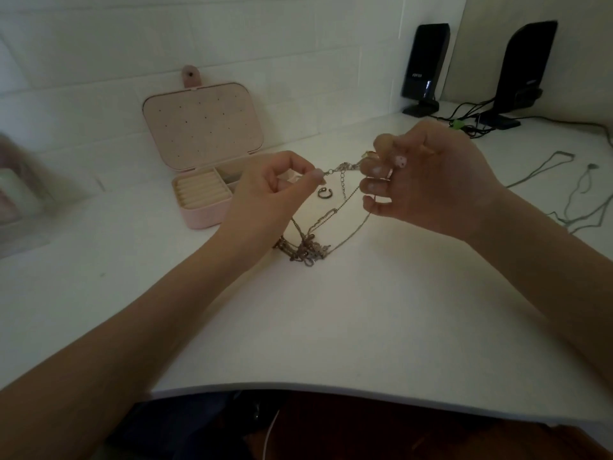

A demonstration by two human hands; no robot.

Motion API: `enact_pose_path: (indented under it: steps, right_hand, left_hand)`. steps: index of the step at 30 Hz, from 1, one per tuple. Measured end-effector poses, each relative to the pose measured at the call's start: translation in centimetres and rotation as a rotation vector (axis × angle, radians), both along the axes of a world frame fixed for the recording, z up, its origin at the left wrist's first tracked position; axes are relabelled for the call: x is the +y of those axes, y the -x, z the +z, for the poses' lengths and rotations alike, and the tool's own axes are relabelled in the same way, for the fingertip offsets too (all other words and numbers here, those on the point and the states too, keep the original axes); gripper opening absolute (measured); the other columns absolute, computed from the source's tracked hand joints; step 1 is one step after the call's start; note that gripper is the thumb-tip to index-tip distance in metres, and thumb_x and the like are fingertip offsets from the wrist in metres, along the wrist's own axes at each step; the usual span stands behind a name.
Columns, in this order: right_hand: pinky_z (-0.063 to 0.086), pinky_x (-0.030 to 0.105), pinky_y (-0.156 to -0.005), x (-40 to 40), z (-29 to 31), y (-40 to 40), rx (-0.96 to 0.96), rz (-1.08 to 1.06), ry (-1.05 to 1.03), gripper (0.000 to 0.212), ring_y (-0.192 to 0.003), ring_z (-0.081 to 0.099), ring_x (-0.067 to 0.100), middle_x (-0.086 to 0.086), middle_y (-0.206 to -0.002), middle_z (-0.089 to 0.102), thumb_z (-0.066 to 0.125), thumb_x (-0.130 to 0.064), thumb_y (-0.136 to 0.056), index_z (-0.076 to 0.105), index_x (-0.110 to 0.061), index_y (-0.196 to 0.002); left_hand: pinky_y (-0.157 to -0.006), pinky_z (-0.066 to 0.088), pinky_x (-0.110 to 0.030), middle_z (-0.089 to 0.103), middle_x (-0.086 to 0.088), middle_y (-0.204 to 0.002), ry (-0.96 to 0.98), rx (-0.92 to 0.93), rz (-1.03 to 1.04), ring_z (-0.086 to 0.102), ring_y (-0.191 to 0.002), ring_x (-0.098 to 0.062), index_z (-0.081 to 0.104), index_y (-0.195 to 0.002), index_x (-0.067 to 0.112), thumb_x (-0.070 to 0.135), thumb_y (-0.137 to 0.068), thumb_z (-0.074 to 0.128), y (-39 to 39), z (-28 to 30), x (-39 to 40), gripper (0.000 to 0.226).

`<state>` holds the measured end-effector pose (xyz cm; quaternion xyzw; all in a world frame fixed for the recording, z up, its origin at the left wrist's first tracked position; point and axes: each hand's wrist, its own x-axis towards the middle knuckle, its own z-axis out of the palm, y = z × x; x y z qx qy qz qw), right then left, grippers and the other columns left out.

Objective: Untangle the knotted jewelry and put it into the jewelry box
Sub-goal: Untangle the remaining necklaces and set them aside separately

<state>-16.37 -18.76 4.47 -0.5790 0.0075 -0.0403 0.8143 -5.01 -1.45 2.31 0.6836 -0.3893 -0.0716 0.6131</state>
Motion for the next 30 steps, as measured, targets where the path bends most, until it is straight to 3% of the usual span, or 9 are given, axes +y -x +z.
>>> enact_pose_path:
  steps: [7, 10, 11, 14, 16, 19, 22, 24, 30]
  right_hand:
    - [0.044, 0.033, -0.087, 0.6, -0.2, -0.1, 0.053, -0.086, 0.231, 0.037, -0.080, 0.059, 0.014, -0.003, -0.081, 0.067, 0.061, -0.029, -0.076, 0.047, -0.022, -0.043]
    - [0.045, 0.033, -0.092, 0.9, -0.1, -0.2, 0.050, -0.127, 0.365, 0.014, -0.087, 0.062, 0.011, -0.010, -0.076, 0.069, 0.062, -0.031, -0.071, 0.062, -0.018, -0.069]
    - [0.046, 0.033, -0.092, 0.9, -0.1, -0.2, 0.048, -0.143, 0.388, 0.022, -0.087, 0.063, 0.009, -0.010, -0.077, 0.071, 0.064, -0.032, -0.070, 0.063, -0.013, -0.082]
    - [0.048, 0.031, -0.091, 0.9, -0.1, -0.2, 0.050, -0.206, 0.467, 0.056, -0.084, 0.064, 0.004, -0.004, -0.092, 0.069, 0.069, -0.033, -0.068, 0.058, 0.011, -0.100]
    - [0.049, 0.031, -0.089, 1.0, -0.1, -0.2, 0.045, -0.218, 0.476, 0.057, -0.078, 0.063, 0.004, 0.003, -0.090, 0.063, 0.071, -0.032, -0.066, 0.052, 0.016, -0.089]
    - [0.053, 0.031, -0.085, 1.2, -0.2, -0.3, 0.011, -0.199, 0.418, 0.037, -0.068, 0.061, 0.009, 0.001, -0.076, 0.060, 0.070, -0.022, -0.071, 0.039, -0.005, -0.061]
    - [0.057, 0.031, -0.082, 1.4, -0.5, -0.6, -0.028, -0.195, 0.294, 0.042, -0.064, 0.062, 0.013, 0.001, -0.068, 0.059, 0.063, -0.001, -0.081, 0.032, -0.014, -0.056]
    - [0.058, 0.030, -0.078, 1.5, -0.6, -0.7, -0.027, -0.169, 0.211, 0.041, -0.062, 0.063, 0.014, 0.002, -0.066, 0.058, 0.058, 0.003, -0.085, 0.031, -0.015, -0.061]
    - [0.054, 0.028, -0.060, 1.8, -0.2, -0.6, 0.045, -0.152, 0.074, 0.019, -0.050, 0.048, 0.012, 0.003, -0.063, 0.055, 0.047, 0.004, -0.092, 0.046, -0.013, -0.083]
  left_hand:
    - [-0.044, 0.019, -0.023, 0.039, -0.016, -0.055, 0.035, -0.014, 0.058, 0.025, -0.048, -0.020, 0.065, -0.061, 0.035, 0.022, -0.091, 0.064, 0.1, 0.2, -0.1, 0.032]
    - [-0.049, 0.022, -0.027, 0.048, -0.036, -0.068, 0.053, -0.024, 0.043, 0.031, -0.058, -0.023, 0.066, -0.063, 0.034, 0.021, -0.092, 0.061, 0.0, 0.2, 0.0, 0.033]
    - [-0.050, 0.023, -0.027, 0.049, -0.036, -0.070, 0.054, -0.032, 0.046, 0.032, -0.058, -0.024, 0.065, -0.064, 0.032, 0.021, -0.092, 0.060, 0.0, 0.1, 0.0, 0.031]
    - [-0.054, 0.032, -0.030, 0.054, -0.019, -0.069, 0.039, -0.110, 0.067, 0.040, -0.058, -0.023, 0.058, -0.069, 0.025, 0.024, -0.091, 0.056, -0.2, -0.3, -0.1, 0.022]
    - [-0.061, 0.041, -0.032, 0.060, -0.010, -0.071, 0.008, -0.183, 0.063, 0.048, -0.062, -0.026, 0.056, -0.073, 0.016, 0.028, -0.090, 0.052, -0.4, -0.6, -0.1, 0.021]
    - [-0.072, 0.049, -0.039, 0.063, 0.007, -0.071, -0.025, -0.209, 0.048, 0.057, -0.074, -0.030, 0.055, -0.076, 0.016, 0.036, -0.090, 0.049, -0.5, -0.8, 0.0, 0.025]
    - [-0.084, 0.049, -0.043, 0.066, 0.015, -0.071, -0.014, -0.166, -0.010, 0.062, -0.082, -0.023, 0.052, -0.077, 0.020, 0.033, -0.093, 0.046, -0.4, -0.7, -0.1, 0.022]
    - [-0.077, 0.047, -0.037, 0.066, 0.012, -0.066, -0.011, -0.146, -0.020, 0.061, -0.072, -0.013, 0.050, -0.079, 0.018, 0.026, -0.098, 0.044, -0.5, -0.7, -0.2, 0.021]
    - [-0.054, 0.043, -0.026, 0.050, 0.007, -0.048, 0.008, -0.104, 0.041, 0.052, -0.047, -0.012, 0.048, -0.079, 0.019, 0.019, -0.101, 0.045, -0.2, -0.7, -0.3, 0.022]
